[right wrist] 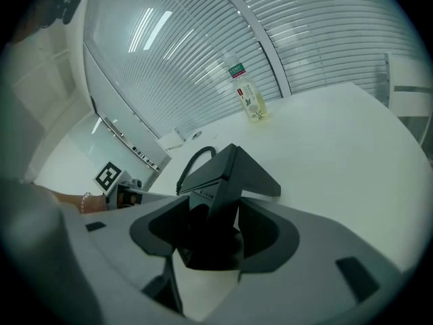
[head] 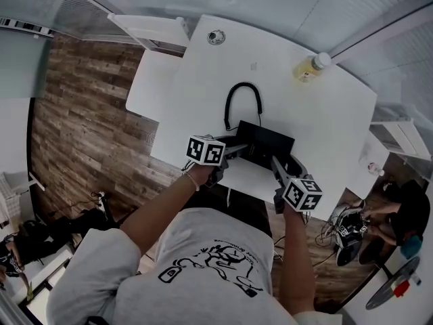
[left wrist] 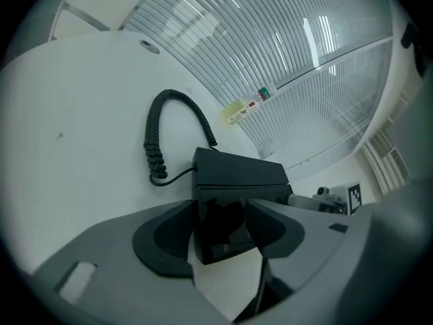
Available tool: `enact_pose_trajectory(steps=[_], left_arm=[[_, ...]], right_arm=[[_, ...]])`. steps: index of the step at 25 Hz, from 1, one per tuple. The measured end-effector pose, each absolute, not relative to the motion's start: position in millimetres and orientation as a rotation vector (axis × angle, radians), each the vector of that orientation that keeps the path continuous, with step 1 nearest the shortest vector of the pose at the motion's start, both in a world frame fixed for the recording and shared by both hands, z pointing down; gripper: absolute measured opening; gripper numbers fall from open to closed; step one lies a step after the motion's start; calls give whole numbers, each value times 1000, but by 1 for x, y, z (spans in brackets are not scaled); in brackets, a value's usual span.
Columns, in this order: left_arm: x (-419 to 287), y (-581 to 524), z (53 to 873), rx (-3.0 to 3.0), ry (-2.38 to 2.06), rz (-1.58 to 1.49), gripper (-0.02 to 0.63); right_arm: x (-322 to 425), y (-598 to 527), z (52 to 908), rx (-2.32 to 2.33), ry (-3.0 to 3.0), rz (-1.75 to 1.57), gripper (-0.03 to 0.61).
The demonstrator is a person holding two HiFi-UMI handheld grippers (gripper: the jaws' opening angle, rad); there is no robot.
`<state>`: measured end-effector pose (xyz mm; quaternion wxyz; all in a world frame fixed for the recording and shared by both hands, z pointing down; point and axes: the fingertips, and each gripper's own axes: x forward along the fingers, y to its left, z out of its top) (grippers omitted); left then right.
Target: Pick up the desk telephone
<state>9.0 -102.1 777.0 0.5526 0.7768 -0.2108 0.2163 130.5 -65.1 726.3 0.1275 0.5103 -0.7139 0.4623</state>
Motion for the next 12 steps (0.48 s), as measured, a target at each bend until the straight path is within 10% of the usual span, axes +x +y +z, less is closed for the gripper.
enact_pose_trajectory(steps=[12], left_arm=[[3,-102,745,1875,-525,517,238]], right_arm=[[126,-63,699,1499,-2110,1383,219]])
